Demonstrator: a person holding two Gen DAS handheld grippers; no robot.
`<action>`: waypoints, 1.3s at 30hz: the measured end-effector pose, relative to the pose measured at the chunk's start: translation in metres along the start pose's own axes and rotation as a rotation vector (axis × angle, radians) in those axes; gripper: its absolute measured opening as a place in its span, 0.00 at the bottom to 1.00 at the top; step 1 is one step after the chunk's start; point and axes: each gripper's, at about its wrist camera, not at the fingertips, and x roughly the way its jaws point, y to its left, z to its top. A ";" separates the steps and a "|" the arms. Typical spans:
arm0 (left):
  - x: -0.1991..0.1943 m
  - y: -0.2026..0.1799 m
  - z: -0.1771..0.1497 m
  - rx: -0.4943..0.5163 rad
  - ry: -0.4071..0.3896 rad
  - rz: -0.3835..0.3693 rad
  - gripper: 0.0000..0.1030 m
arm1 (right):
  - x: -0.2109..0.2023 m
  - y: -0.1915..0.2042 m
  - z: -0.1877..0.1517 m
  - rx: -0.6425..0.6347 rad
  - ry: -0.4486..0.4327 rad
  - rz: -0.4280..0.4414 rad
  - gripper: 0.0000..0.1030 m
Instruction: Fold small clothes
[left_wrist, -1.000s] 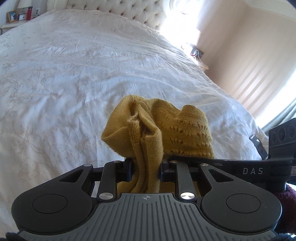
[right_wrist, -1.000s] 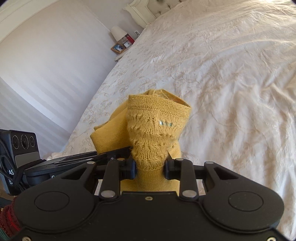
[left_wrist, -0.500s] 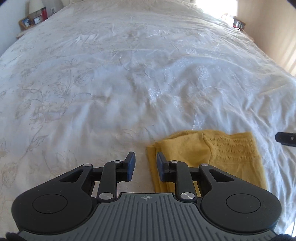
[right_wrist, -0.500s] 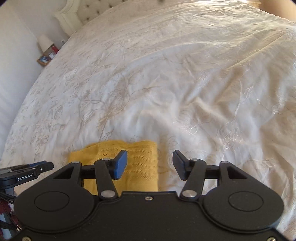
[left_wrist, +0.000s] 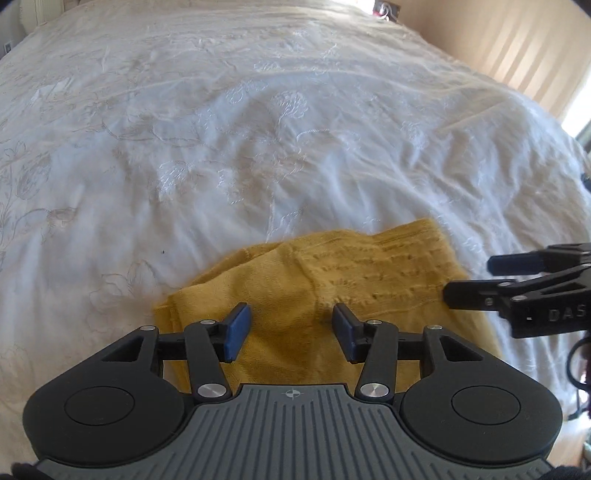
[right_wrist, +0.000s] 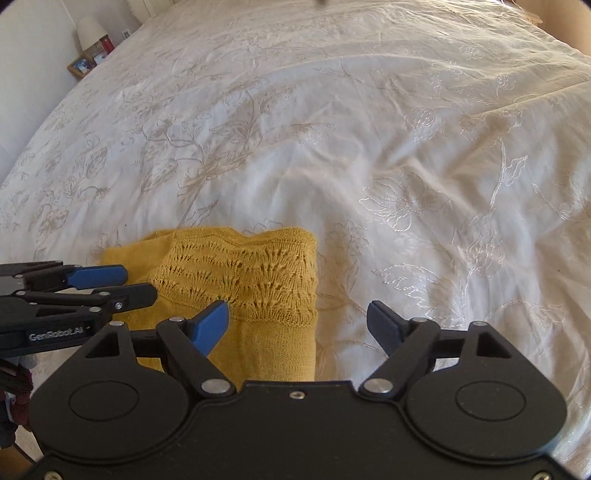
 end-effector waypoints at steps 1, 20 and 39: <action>0.006 0.003 0.001 0.010 0.023 0.024 0.48 | 0.001 0.001 0.001 -0.003 0.004 -0.002 0.81; -0.042 0.059 -0.014 -0.107 -0.015 -0.028 0.59 | 0.016 0.002 0.005 -0.073 0.029 -0.065 0.94; -0.076 -0.013 -0.119 -0.290 0.137 -0.180 0.59 | -0.051 0.009 -0.064 -0.063 -0.051 0.101 0.94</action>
